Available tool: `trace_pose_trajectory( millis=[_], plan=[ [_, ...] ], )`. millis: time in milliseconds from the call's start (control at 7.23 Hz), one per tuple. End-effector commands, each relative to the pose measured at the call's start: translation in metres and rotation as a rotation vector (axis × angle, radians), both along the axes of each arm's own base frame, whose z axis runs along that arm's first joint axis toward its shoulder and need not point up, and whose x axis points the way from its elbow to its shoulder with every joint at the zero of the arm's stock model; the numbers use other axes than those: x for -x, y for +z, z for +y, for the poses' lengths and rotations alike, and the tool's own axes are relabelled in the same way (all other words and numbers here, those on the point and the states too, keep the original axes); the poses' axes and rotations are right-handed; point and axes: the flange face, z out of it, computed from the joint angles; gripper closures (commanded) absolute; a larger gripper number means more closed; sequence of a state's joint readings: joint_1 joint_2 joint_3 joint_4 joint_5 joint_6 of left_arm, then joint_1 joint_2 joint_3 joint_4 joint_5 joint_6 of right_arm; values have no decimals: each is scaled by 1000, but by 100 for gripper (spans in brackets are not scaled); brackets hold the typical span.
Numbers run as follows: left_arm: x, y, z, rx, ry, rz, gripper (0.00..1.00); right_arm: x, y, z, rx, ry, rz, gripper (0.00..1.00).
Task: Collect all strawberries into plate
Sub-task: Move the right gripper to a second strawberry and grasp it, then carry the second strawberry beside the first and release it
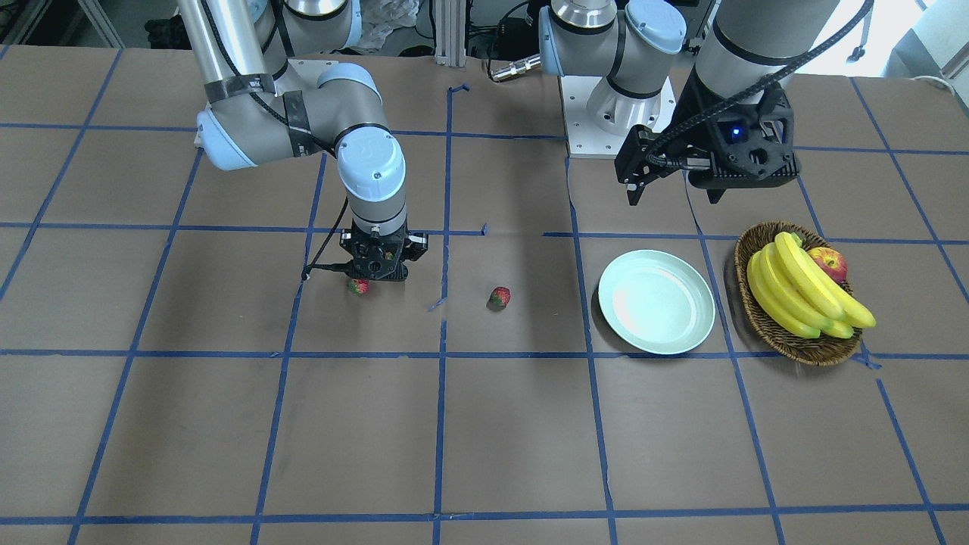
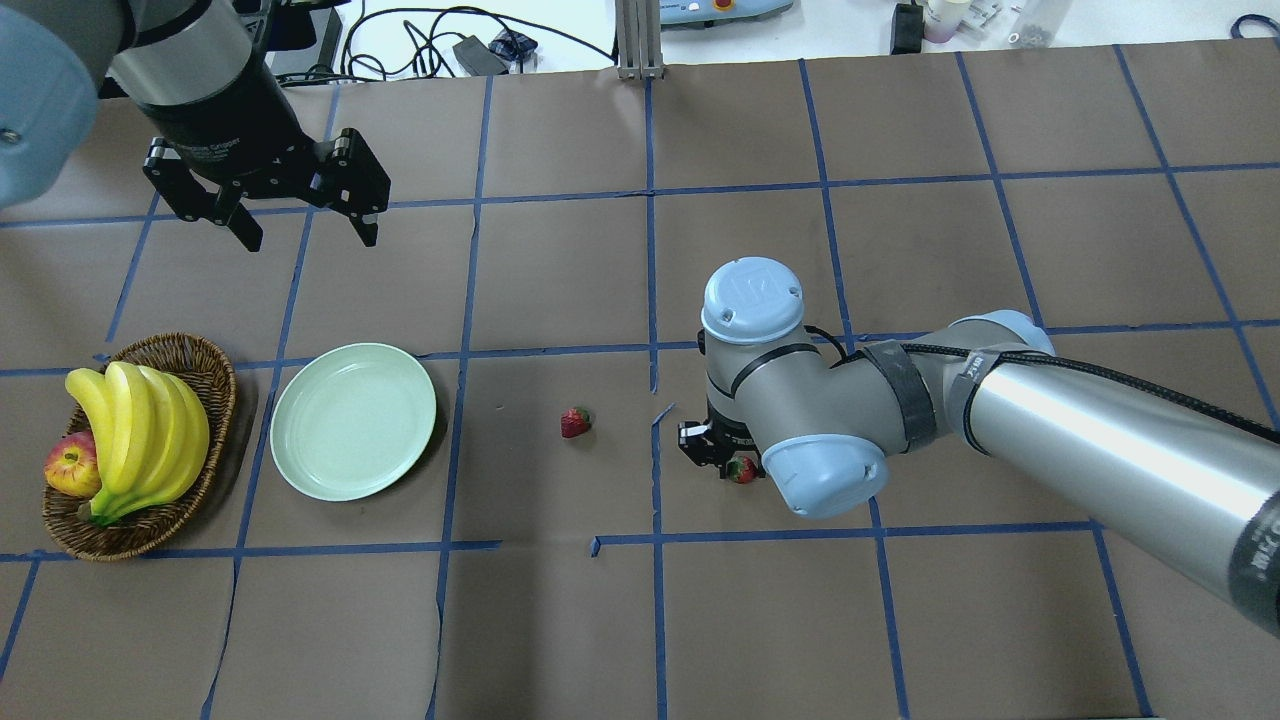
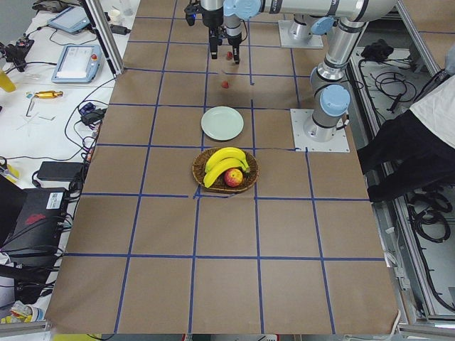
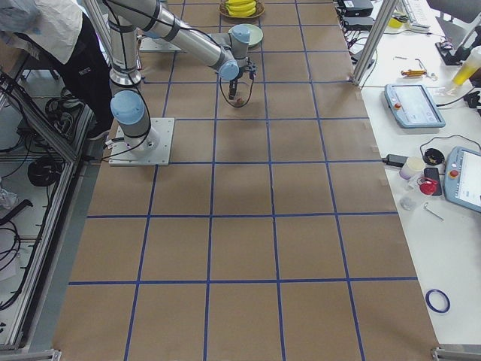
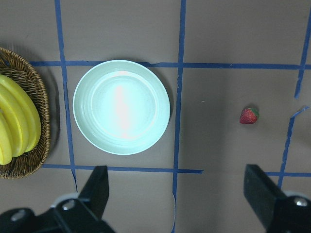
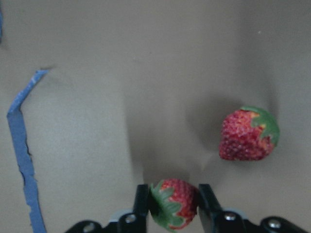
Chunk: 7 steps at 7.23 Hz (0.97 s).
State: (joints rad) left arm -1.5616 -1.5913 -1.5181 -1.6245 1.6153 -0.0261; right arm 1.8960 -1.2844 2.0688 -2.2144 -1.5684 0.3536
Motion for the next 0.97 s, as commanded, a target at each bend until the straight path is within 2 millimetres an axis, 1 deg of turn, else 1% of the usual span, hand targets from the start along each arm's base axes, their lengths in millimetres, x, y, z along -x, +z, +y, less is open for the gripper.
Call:
trace_pose_trajectory(
  millis=[0, 138, 277, 415, 553, 691, 830],
  plan=[
    [0, 1, -1, 1, 0, 0, 0, -12, 23, -18, 51, -3, -23, 100],
    [0, 0, 0, 0, 0, 0, 0, -33, 45, -28, 82, -17, -100, 100],
    [-1, 2, -2, 4, 0, 0, 0, -66, 64, -38, 101, -49, -165, 100],
    [-2, -2, -2, -3, 3, 0, 0, -108, 60, -41, 104, -70, -168, 100],
    [-3, -3, -3, -6, 6, 0, 0, -133, 37, -39, 79, -78, -152, 100],
    [-6, -3, -4, -6, 9, -7, 0, -135, 24, -38, 60, -71, -142, 100],
    [-7, -3, -4, -6, 9, -14, 0, -133, 19, -33, 47, -73, -136, 35]
  ],
)
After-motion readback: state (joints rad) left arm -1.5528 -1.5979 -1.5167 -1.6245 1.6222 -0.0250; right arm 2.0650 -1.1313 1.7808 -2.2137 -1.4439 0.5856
